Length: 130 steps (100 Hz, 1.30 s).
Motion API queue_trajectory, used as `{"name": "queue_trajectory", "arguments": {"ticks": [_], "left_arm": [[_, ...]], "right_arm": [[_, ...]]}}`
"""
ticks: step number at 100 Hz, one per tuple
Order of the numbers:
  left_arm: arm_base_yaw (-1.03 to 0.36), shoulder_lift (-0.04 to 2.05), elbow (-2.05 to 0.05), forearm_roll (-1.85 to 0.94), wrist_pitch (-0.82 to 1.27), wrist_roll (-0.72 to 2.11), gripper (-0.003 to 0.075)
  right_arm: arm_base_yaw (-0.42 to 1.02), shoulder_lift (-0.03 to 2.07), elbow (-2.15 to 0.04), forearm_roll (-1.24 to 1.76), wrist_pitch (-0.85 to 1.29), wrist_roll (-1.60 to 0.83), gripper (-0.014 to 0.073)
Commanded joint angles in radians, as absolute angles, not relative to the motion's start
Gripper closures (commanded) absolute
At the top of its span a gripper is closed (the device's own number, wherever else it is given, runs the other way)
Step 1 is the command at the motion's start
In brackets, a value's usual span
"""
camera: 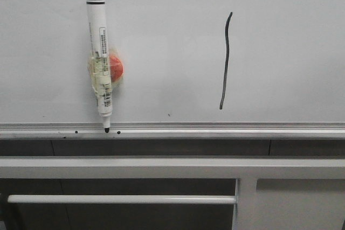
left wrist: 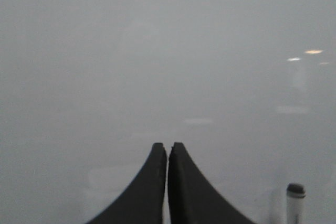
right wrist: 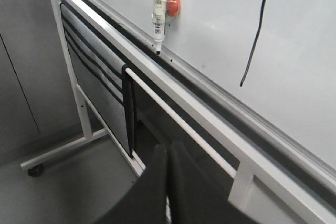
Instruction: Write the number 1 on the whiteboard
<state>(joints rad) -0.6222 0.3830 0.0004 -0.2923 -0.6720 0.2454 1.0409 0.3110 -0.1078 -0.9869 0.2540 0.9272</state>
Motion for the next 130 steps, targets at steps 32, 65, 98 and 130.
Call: {"name": "queue_trajectory", "arguments": {"ticks": [32,65,98,130], "left_arm": [[-0.202,0.012,-0.022,-0.269,-0.193,0.198,0.0741],[-0.081,-0.015,0.010,-0.285,0.034,0.202,0.0741],[0.007,-0.015,0.012,-0.285,0.103,0.192,0.0741],[0.063,-0.029,0.012,-0.018,0.262,-0.075,0.0741]], "right_arm": [[1.039,0.321,-0.131,-1.020,0.225,0.928,0.0658],[1.039,0.321,-0.131,-1.020,0.228,0.928,0.0658],[1.039,0.321,-0.131,-1.020,0.229,0.928,0.0658],[1.039,0.321,-0.131,-1.020,0.229,0.928,0.0658]]}}
